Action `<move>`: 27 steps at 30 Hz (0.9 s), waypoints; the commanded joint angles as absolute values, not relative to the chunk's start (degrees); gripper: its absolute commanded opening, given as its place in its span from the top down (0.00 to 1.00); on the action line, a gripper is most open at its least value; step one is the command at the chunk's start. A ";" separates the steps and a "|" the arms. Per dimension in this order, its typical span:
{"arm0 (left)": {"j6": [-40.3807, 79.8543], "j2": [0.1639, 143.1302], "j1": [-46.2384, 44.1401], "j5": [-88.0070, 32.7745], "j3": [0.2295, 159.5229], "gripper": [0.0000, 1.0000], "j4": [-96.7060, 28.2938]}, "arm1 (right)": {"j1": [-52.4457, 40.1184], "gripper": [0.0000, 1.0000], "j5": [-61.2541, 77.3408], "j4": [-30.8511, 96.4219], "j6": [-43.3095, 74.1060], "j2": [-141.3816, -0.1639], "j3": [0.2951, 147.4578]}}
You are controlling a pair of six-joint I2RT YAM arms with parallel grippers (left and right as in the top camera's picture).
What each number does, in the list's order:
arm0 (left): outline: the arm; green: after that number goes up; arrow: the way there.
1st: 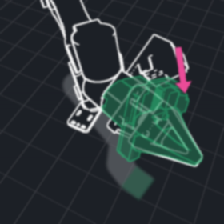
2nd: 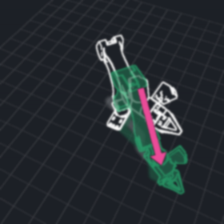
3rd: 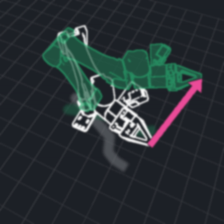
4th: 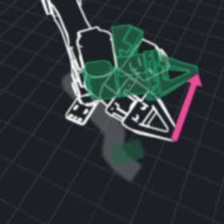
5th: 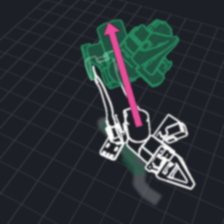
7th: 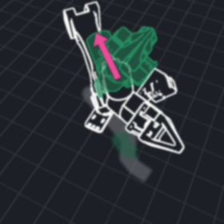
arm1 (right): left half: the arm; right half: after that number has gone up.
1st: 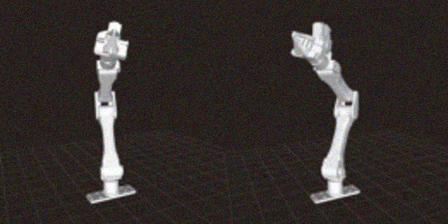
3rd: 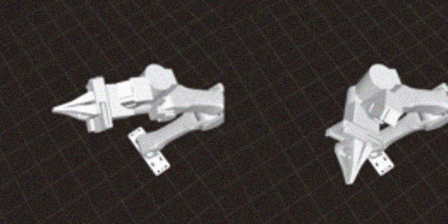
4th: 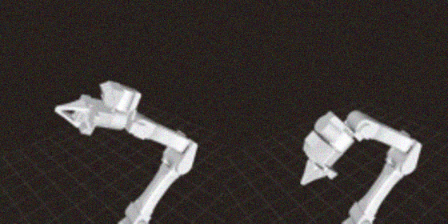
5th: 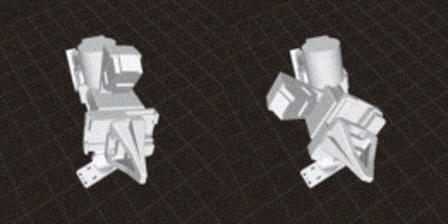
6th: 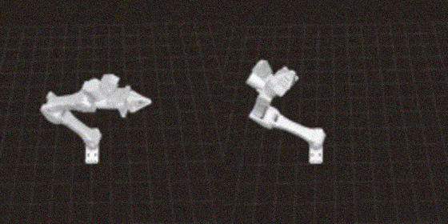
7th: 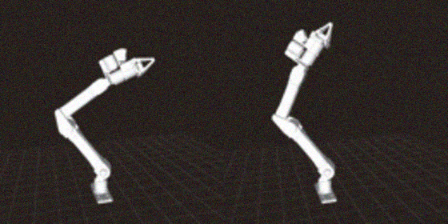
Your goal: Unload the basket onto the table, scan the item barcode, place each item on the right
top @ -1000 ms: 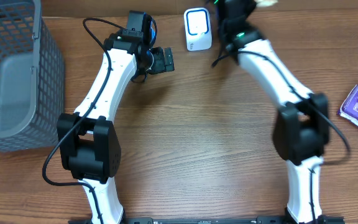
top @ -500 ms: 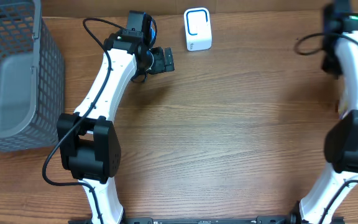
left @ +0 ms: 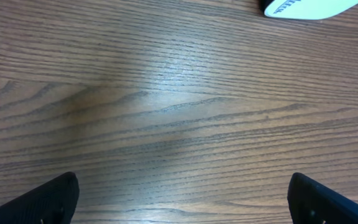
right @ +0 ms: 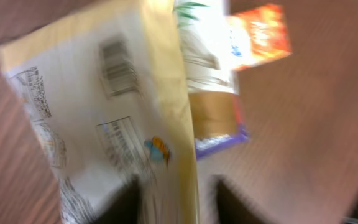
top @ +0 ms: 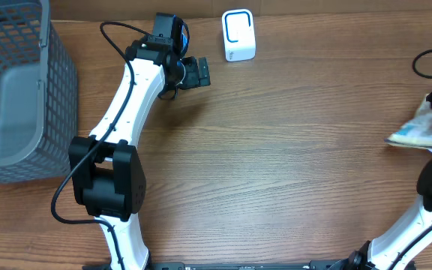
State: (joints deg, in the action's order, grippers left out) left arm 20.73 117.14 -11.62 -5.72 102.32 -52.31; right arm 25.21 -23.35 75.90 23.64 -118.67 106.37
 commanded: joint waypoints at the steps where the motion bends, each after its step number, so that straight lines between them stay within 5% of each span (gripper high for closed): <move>1: 19.46 117.10 -11.60 -5.37 103.09 0.00 -52.23 | 25.36 0.00 -13.13 74.37 18.35 -116.68 106.26; 18: 19.90 117.10 -11.64 -5.54 103.09 0.00 -44.23 | 20.29 0.00 0.60 40.97 17.52 -86.02 110.98; 27: 13.34 116.99 -11.40 -3.86 103.18 0.00 -33.30 | 18.70 0.00 0.58 36.73 13.65 -78.52 110.98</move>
